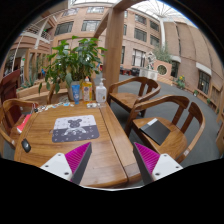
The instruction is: Arrange mouse
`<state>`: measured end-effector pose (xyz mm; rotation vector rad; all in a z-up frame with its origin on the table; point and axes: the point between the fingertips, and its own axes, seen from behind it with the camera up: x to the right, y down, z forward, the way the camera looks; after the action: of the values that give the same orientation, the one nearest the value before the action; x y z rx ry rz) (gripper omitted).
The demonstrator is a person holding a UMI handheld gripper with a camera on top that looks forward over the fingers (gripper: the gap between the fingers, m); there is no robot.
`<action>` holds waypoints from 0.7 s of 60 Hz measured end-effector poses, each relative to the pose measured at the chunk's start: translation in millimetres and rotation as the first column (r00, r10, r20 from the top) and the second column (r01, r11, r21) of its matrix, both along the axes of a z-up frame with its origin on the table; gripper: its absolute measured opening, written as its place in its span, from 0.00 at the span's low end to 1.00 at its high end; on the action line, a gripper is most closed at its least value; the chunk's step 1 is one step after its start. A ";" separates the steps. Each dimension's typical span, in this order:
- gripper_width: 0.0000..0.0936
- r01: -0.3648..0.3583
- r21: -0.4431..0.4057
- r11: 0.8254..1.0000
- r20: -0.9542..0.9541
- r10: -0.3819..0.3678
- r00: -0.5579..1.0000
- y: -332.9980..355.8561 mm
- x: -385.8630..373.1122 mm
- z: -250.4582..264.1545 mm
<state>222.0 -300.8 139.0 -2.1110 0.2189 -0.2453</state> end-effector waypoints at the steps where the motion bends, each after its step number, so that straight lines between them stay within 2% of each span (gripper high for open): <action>1: 0.92 0.000 -0.001 1.000 0.002 0.000 1.000 -0.8 -1.2 0.3; 9: 0.92 -0.011 -0.033 0.999 0.020 0.012 1.000 -9.1 -9.3 -14.5; 16: 0.91 -0.023 -0.091 0.996 0.017 0.024 1.000 -26.3 -28.5 -46.9; 24: 0.91 -0.108 -0.159 0.981 -0.019 0.107 0.994 -52.5 -83.1 -91.1; 28: 0.91 -0.183 -0.177 0.967 -0.043 0.178 0.983 -57.7 -122.6 -110.3; 33: 0.92 -0.281 -0.189 0.941 -0.066 0.274 0.960 -58.1 -177.5 -126.2; 42: 0.92 -0.431 -0.144 0.891 -0.084 0.423 0.902 -32.7 -273.3 -136.9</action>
<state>-51.3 -333.5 2.1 -2.2628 -0.2478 0.0571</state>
